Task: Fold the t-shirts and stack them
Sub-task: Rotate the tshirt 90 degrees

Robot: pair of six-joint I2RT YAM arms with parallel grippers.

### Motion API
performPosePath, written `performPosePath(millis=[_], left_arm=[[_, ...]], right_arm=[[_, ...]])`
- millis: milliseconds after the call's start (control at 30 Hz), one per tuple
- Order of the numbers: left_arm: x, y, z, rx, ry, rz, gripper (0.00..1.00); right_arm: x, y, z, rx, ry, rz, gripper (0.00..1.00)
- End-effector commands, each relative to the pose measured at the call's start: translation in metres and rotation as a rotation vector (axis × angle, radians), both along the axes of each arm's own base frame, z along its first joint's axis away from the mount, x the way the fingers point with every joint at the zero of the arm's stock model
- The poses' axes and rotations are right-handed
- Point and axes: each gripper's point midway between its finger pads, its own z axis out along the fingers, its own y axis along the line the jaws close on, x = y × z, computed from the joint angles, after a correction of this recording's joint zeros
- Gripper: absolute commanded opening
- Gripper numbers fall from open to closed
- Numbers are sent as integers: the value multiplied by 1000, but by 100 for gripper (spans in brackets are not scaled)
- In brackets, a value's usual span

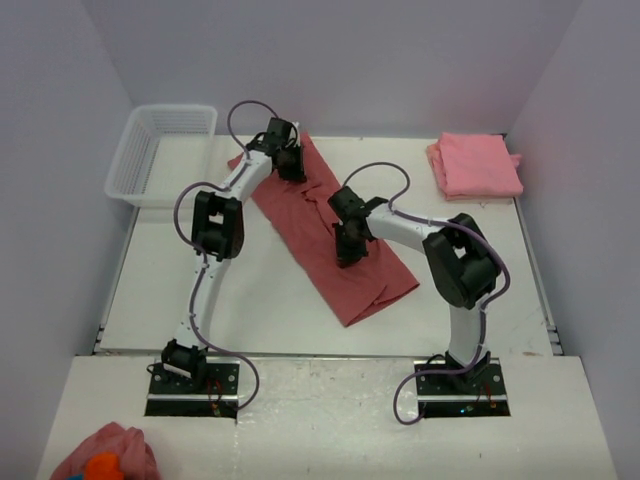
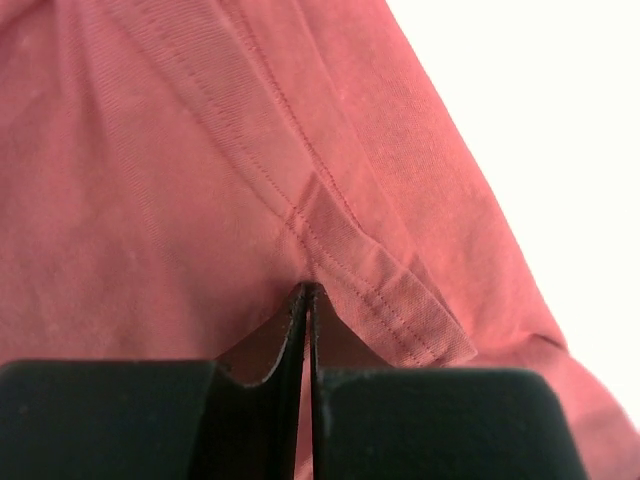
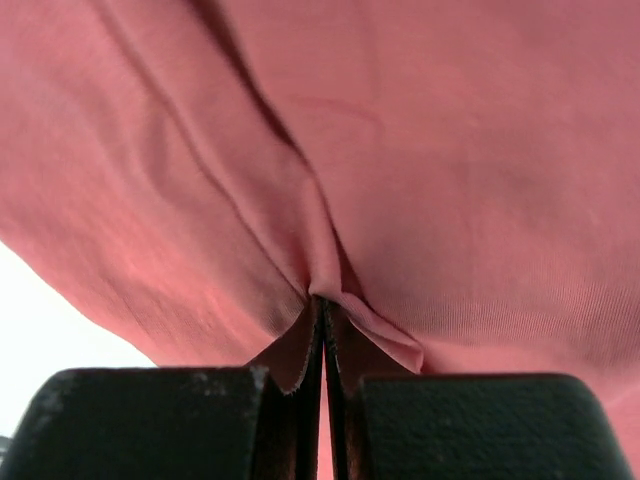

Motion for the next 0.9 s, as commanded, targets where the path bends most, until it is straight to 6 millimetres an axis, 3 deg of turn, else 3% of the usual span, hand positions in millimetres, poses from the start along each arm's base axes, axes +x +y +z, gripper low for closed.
performPosePath(millis=[0,300,333,400,533,767,833,867], left_arm=[[-19,-26,-39,-98,94,-102,5],[-12,-41,-49,-195,70,-182,8],[-14,-44,-51,-210,74,-195,8],[-13,-45,-50,-215,65,-207,9],[-16,-47,-52,-233,68,-230,9],[-22,-40,-61,-194,87,-219,8],[-16,-29,-54,-134,54,-186,7],[-18,-20,-61,-85,59,-153,7]], right_arm=[[-26,14,-20,-37,79,30,0],[-47,84,-23,3,92,171,0],[-45,99,-16,26,77,190,0],[-48,107,-21,14,91,212,0],[-42,131,-12,55,79,236,0],[-40,133,-14,43,66,242,0],[-40,132,-14,51,50,254,0],[-40,130,-14,48,41,269,0]])
